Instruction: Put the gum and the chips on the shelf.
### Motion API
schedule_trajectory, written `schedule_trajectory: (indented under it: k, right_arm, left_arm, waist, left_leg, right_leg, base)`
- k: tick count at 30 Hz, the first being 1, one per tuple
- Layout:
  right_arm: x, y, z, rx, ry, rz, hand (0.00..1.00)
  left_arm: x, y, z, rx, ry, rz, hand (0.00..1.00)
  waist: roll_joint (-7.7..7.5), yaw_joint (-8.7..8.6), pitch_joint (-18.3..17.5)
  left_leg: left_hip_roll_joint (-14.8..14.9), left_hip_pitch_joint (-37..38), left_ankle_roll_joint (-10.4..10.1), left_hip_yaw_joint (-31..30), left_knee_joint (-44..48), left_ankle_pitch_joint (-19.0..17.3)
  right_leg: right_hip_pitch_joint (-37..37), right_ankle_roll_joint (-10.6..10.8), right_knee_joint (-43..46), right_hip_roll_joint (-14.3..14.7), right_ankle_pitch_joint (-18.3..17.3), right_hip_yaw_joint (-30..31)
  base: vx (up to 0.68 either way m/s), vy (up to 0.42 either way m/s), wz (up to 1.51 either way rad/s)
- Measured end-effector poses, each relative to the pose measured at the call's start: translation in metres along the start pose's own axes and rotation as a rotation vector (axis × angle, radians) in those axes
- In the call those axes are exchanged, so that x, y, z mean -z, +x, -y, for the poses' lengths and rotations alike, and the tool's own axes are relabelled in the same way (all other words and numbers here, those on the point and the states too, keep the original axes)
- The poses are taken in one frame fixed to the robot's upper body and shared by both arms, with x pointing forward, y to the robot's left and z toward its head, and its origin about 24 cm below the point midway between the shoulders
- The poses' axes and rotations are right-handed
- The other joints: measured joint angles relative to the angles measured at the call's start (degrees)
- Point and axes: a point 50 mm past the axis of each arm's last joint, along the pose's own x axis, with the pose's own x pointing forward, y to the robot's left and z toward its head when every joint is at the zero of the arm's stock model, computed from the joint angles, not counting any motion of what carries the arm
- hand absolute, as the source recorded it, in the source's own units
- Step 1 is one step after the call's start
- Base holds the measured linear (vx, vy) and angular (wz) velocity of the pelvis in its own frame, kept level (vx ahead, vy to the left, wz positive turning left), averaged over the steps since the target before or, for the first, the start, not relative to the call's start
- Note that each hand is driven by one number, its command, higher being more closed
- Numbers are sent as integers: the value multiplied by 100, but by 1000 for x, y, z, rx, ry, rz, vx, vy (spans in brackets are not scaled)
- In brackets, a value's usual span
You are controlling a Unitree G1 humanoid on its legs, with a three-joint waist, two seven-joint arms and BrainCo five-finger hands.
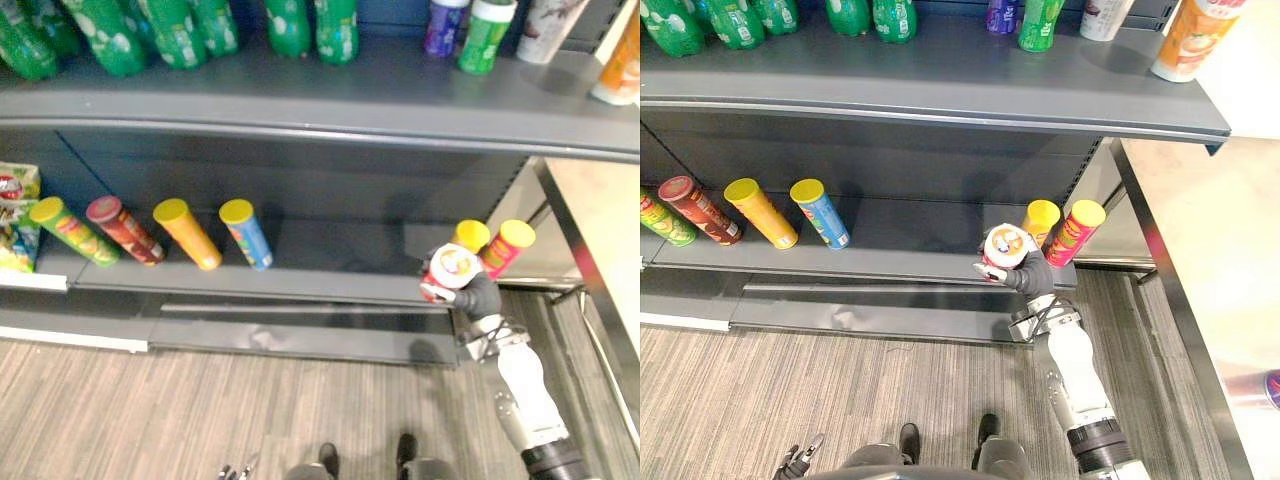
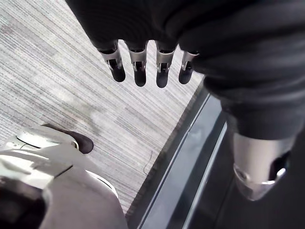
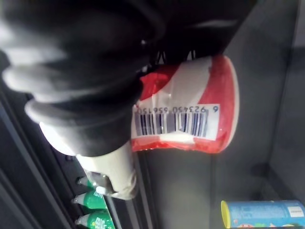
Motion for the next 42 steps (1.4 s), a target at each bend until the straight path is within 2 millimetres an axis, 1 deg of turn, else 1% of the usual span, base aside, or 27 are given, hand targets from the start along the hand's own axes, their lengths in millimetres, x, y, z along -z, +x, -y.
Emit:
schedule_trajectory:
  k: [2, 3, 4, 5, 6, 7, 10, 11, 12, 13, 14, 15, 17, 18, 19, 20, 21, 22, 23, 24, 25, 28, 31, 32, 35, 39, 42]
  right_arm:
    - [2, -1, -1, 3, 7, -13, 100]
    - [3, -1, 0, 4, 9, -25, 100]
    - [5, -3, -1, 4, 12, -36, 100]
    - [6, -4, -1, 3, 13, -41, 100]
    - [8, -6, -3, 0, 17, -54, 100]
    - [10, -8, -4, -3, 20, -63, 100]
    - [14, -13, -6, -5, 26, -86, 100]
    - [14, -12, -6, -4, 26, -85, 100]
    - [13, -11, -6, -3, 25, -82, 100]
    - [14, -10, -6, -1, 27, -79, 100]
    - [15, -9, -5, 7, 21, -83, 100]
    - [15, -10, -4, 14, 13, -87, 100]
    - [17, -12, 0, 32, -6, -102, 100]
    - [17, -13, 1, 32, -9, -105, 100]
    - [17, -15, 4, 28, -23, -117, 100]
    - [18, -16, 4, 29, -22, -120, 100]
    - [19, -17, 2, 28, -18, -123, 100]
    - [20, -19, 2, 28, -23, -125, 100]
    - [20, -19, 2, 28, -24, -125, 100]
    - [19, -19, 2, 29, -23, -123, 100]
    - [19, -19, 1, 29, -22, -122, 100]
    - [19, -13, -6, 0, -14, -110, 100]
    - [17, -7, -8, -7, -8, -89, 100]
    - [16, -6, -9, -10, -9, -85, 100]
    - [16, -4, -10, -17, -7, -83, 100]
    - [17, 5, -22, -101, 7, -102, 100]
    - [19, 12, -31, -169, 32, -131, 100]
  left_arm:
    - [-1, 1, 1, 1, 1, -6, 0]
    - [-2, 2, 2, 0, 0, -5, 0]
    - [-3, 2, 2, -3, 0, -3, 0]
    - [-2, 2, 2, -5, 0, -4, 0]
    - [-1, 2, 1, -9, 0, -8, 0]
    - [-2, 2, 1, -8, 0, -6, 0]
    - [-2, 3, 7, 7, 2, -7, 0]
    - [-3, 3, 11, 20, 3, -9, 0]
    - [-4, 4, 15, 32, 5, -5, 0]
    - [-5, 5, 17, 44, 5, -1, 0]
    - [-4, 5, 18, 50, 7, -5, 0]
    - [-3, 4, 19, 55, 10, -8, 0]
    - [1, 2, 19, 57, 9, -18, 0]
    - [3, 1, 19, 57, 9, -24, 0]
    - [7, -1, 19, 55, 11, -41, 0]
    - [9, -1, 19, 56, 13, -49, 0]
    - [12, -2, 17, 53, 20, -61, 0]
    - [10, -1, 13, 48, 41, -62, 0]
    - [8, 0, 12, 49, 54, -60, 0]
    - [7, 1, 11, 50, 68, -57, 0]
    - [5, 2, 12, 51, 74, -54, 0]
    - [5, 2, 11, 42, 74, -53, 0]
    - [3, 3, 12, 38, 72, -44, 0]
    - [2, 3, 13, 39, 72, -31, 0]
    - [2, 2, 14, 42, 70, -26, 0]
    - [1, 3, 14, 44, 70, -23, 0]
    - [1, 3, 12, 34, 70, -21, 0]
  waist:
    - [-10, -45, -7]
    - [-5, -64, -8]
    - [21, -81, -30]
    - [51, -79, -51]
    - [115, -70, -90]
    - [143, -74, -87]
    - [175, -79, -69]
    - [190, -59, -54]
    - [170, -51, -26]
    - [104, -40, 42]
    - [174, -34, 54]
    - [205, -36, 52]
    - [371, -13, 52]
    - [425, -20, 44]
    - [498, -9, 4]
    - [513, -6, -20]
    - [426, -2, -42]
    - [325, -30, -81]
    - [276, -28, -104]
    - [205, -18, -144]
    - [169, 10, -166]
    - [174, 69, -175]
    - [180, 64, -180]
    - [180, 38, -180]
    - [177, 32, -184]
    - [157, 37, -197]
    - [115, 85, -222]
  left_leg:
    - [13, -22, -2, 19, 108, -45]
    - [40, -78, -17, 17, 307, -150]
    - [110, -198, 9, 12, 641, -330]
    - [168, -265, 20, 13, 832, -417]
    - [279, -407, 47, 15, 1179, -547]
    - [359, -430, 20, 19, 1394, -624]
    - [394, -579, -129, 16, 1990, -521]
    - [363, -621, -208, 16, 2135, -389]
    - [309, -700, -241, 12, 2263, -240]
    - [329, -763, -130, 7, 2279, -385]
    - [456, -790, -158, -19, 2155, -424]
    - [517, -817, -176, -36, 2052, -409]
    - [703, -636, -289, -260, 1249, -241]
    - [757, -561, -321, -332, 1053, -228]
    - [846, -466, -481, -295, 852, -34]
    - [816, -428, -478, -255, 843, 20]
    - [700, -394, -468, -123, 755, 26]
    - [589, -346, -443, -20, 627, 43]
    - [542, -319, -395, 71, 538, 77]
    - [456, -301, -353, 192, 446, 105]
    - [387, -243, -272, 346, 370, 156]
    - [351, 14, -159, 647, 194, 208]
    - [369, 126, -157, 758, 102, 209]
    - [380, 165, -158, 751, 67, 209]
    - [392, 184, -166, 728, 3, 217]
    - [393, 194, -192, 614, -304, 450]
    - [399, 240, -211, 587, -506, 614]
  right_leg:
    - [13, -2, 16, 2, -3, 7]
    - [55, -5, 16, 18, -9, 0]
    - [89, -69, 18, 89, -57, 6]
    - [95, -87, 21, 132, -69, 8]
    - [114, -161, 25, 233, -124, 15]
    - [150, -190, 40, 295, -162, 17]
    - [177, -249, 279, 271, -374, 50]
    - [195, -272, 374, 193, -450, 69]
    - [214, -273, 405, 108, -490, 108]
    - [236, -287, 407, 38, -508, 171]
    - [279, -288, 409, -1, -509, 211]
    - [283, -273, 418, -15, -518, 229]
    - [247, -185, 520, -13, -569, 383]
    - [216, -147, 553, 20, -590, 426]
    - [176, -56, 614, 66, -612, 561]
    - [187, -33, 574, 45, -599, 637]
    - [241, 89, 381, -41, -518, 705]
    - [281, 195, 137, -154, -440, 744]
    - [278, 222, 42, -211, -379, 774]
    - [278, 225, -135, -310, -235, 811]
    - [303, 291, -281, -409, -69, 816]
    - [389, 426, -507, -453, 253, 687]
    - [488, 422, -718, -420, 403, 535]
    - [565, 406, -815, -391, 463, 390]
    - [579, 407, -835, -372, 464, 250]
    - [569, 406, -928, -365, 464, -8]
    - [568, 374, -985, -326, 486, -67]
  base:
    - [0, 0, 0]
    - [0, 0, 0]
    - [-11, 3, -5]
    - [-2, -20, -12]
    - [33, -39, -9]
    - [52, -51, -4]
    - [-8, -47, 7]
    - [-37, -12, 6]
    - [-64, -6, 0]
    - [-58, -2, -7]
    - [-47, 26, -12]
    - [-15, 76, -23]
    - [20, 175, -37]
    - [40, 234, -48]
    - [43, 200, -46]
    - [68, 242, -61]
    - [82, 229, -41]
    - [92, 231, -36]
    - [114, 231, -30]
    - [137, 214, -42]
    - [140, 196, -40]
    - [179, 105, -49]
    - [138, 17, -29]
    - [59, -8, -4]
    - [26, -34, 5]
    - [-45, -54, 12]
    - [-80, -46, 6]
